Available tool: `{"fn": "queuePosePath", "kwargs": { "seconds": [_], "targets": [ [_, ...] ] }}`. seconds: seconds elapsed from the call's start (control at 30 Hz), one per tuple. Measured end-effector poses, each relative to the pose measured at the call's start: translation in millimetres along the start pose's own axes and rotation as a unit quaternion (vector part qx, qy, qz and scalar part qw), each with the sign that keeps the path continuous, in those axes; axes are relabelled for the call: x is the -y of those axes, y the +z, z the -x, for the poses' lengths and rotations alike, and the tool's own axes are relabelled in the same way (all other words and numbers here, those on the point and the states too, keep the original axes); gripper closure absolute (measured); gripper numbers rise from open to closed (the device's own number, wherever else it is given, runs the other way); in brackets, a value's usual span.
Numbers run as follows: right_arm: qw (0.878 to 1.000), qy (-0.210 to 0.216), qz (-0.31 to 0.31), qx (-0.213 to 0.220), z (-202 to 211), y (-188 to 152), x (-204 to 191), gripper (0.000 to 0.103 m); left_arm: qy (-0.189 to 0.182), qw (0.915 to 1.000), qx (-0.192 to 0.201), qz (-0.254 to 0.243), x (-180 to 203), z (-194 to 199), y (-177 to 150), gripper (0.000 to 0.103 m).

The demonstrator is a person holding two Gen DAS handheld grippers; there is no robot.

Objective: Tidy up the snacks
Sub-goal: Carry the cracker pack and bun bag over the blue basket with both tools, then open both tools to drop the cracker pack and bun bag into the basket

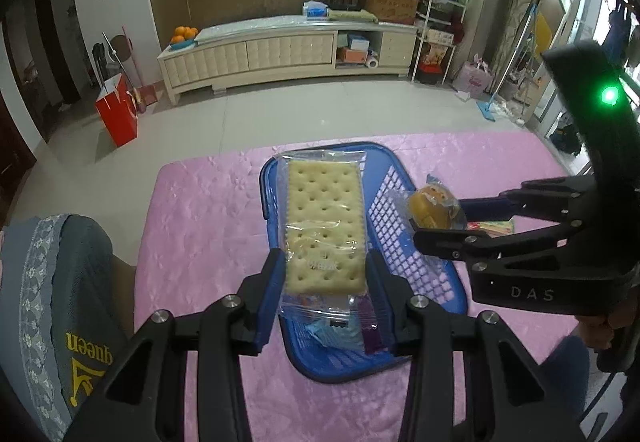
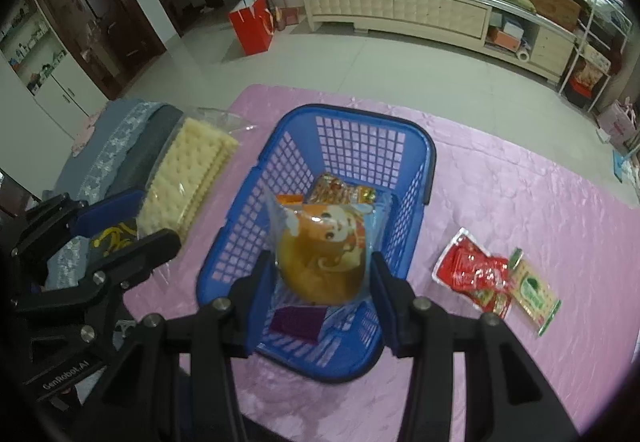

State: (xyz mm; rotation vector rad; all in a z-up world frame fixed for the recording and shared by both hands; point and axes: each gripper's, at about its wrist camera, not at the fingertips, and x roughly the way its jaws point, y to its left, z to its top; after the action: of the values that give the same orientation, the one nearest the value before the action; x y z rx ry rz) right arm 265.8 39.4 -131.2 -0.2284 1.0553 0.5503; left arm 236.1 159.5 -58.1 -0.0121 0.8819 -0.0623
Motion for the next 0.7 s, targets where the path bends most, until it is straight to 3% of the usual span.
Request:
{"fn": "queuePosePath", "kwargs": {
  "seconds": [0.37,0.7],
  "targets": [
    [0.999,-0.02,0.017,-0.029,-40,18,12,0.051,-0.018,0.999,-0.041,0.008,-3,-67,9,0.064],
    [0.999,-0.024,0.025,-0.039,-50,23,18,0.051,-0.025,0.9984,-0.05,0.008,0,-84,15,0.063]
  ]
}}
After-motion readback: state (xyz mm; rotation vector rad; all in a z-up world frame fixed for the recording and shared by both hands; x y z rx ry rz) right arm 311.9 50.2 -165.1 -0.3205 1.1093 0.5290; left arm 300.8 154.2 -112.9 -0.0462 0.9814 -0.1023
